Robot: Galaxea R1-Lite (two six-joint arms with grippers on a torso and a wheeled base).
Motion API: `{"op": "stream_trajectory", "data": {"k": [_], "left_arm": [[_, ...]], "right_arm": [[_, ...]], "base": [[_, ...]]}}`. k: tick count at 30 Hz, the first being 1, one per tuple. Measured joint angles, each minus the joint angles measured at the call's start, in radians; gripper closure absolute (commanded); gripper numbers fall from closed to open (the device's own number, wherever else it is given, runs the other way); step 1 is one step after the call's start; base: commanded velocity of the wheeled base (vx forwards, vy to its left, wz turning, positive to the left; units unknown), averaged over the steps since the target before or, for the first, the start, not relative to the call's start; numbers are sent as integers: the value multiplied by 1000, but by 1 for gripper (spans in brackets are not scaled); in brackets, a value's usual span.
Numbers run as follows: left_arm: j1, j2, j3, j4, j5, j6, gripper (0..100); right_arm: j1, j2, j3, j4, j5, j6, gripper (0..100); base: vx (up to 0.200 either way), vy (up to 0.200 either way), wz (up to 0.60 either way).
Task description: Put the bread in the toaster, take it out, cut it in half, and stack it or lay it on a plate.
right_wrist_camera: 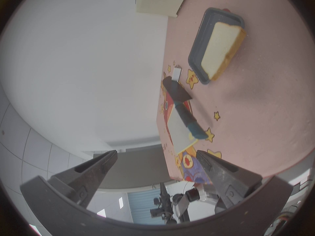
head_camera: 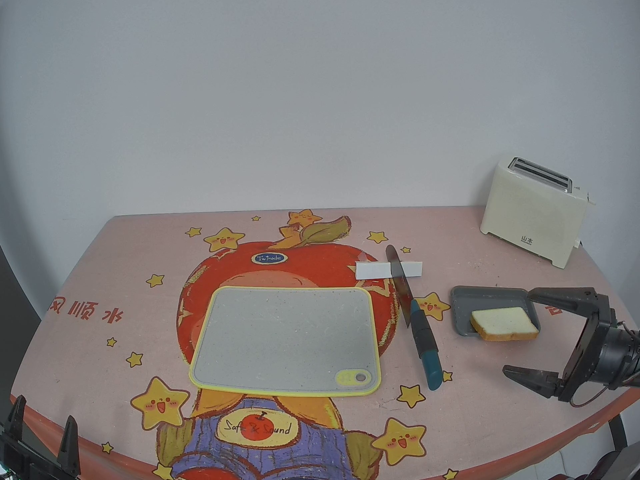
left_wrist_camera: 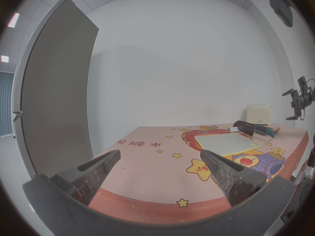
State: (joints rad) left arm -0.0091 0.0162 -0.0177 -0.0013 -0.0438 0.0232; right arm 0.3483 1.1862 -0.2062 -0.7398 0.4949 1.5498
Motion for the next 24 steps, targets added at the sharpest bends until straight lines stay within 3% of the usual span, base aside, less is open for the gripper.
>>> {"op": "stream_trajectory", "data": {"k": [3, 8, 15, 24], "left_arm": [[0, 0, 0, 0, 0, 0, 0], [0, 0, 0, 0, 0, 0, 0], [0, 0, 0, 0, 0, 0, 0], [0, 0, 0, 0, 0, 0, 0]], "right_arm": [[2, 35, 44, -49, -45, 3, 0], [-11, 68, 136, -145, -69, 5, 0], [-48, 124, 153, -178, -72, 2, 0], [-112, 247, 179, -362, -72, 1, 0]], "base": [[0, 0, 0], [0, 0, 0], [0, 0, 0], [0, 0, 0]]}}
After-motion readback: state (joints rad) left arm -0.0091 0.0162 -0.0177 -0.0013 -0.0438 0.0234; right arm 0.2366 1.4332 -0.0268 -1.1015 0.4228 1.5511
